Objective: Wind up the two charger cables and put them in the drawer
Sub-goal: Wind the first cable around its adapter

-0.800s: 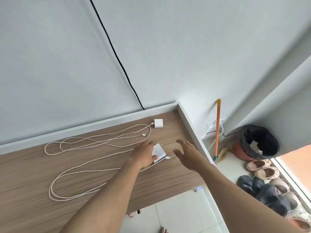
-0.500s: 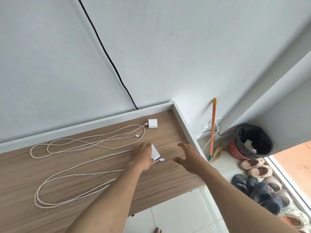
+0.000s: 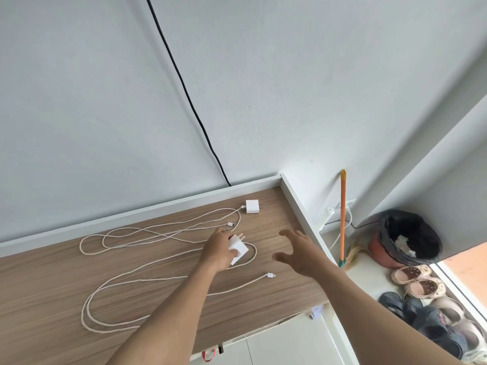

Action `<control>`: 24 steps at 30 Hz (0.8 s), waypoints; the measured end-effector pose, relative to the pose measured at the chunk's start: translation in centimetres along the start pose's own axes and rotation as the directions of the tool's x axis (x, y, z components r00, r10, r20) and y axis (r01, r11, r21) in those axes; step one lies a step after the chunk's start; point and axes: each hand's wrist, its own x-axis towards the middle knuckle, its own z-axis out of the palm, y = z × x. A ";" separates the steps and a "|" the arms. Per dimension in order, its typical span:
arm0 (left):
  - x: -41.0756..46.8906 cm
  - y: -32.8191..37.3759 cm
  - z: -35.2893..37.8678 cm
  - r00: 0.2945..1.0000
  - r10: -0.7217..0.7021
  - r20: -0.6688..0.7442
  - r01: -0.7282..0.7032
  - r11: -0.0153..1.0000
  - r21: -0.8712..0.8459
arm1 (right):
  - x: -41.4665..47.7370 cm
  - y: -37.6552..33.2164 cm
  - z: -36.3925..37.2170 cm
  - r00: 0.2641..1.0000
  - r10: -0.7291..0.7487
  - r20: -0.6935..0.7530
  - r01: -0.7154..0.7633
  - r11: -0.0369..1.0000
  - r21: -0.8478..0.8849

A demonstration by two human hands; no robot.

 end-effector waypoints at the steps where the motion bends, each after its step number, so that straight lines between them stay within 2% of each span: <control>1: -0.3 -0.1 -1.1 0.999 -0.027 -0.032 0.024 0.997 -0.080 | -0.4 -0.7 0.0 1.000 -0.009 -0.003 0.009 1.000 0.007; 4: -1.4 -0.4 -5.0 0.990 -0.089 -0.111 0.050 0.950 -0.309 | -1.5 -3.2 0.4 0.998 -0.047 -0.030 0.048 0.998 0.028; 7: -3.4 -0.8 -9.7 0.976 -0.125 -0.179 0.016 0.859 -0.513 | -2.9 -7.0 0.8 0.995 -0.088 -0.054 0.092 0.992 0.086; 10: -6.0 -1.4 -14.5 0.970 -0.122 -0.211 -0.041 0.772 -0.634 | -4.1 -11.6 1.2 0.988 -0.134 -0.077 0.146 0.974 0.172; 14: -11.0 -2.1 -20.8 0.958 -0.097 -0.271 -0.127 0.702 -0.701 | -6.0 -18.9 1.6 0.963 -0.248 -0.104 0.268 0.919 0.290; 18: -17.5 -3.0 -26.8 0.923 -0.065 -0.379 -0.263 0.611 -0.747 | -9.7 -26.5 2.8 0.908 -0.400 -0.125 0.416 0.822 0.389; 21: -22.1 -4.1 -30.2 0.896 -0.051 -0.442 -0.339 0.565 -0.752 | -13.1 -30.7 3.9 0.880 -0.458 -0.122 0.455 0.743 0.491; 24: -26.8 -5.2 -32.8 0.865 -0.036 -0.501 -0.398 0.560 -0.727 | -16.1 -33.7 5.3 0.858 -0.511 -0.047 0.448 0.701 0.554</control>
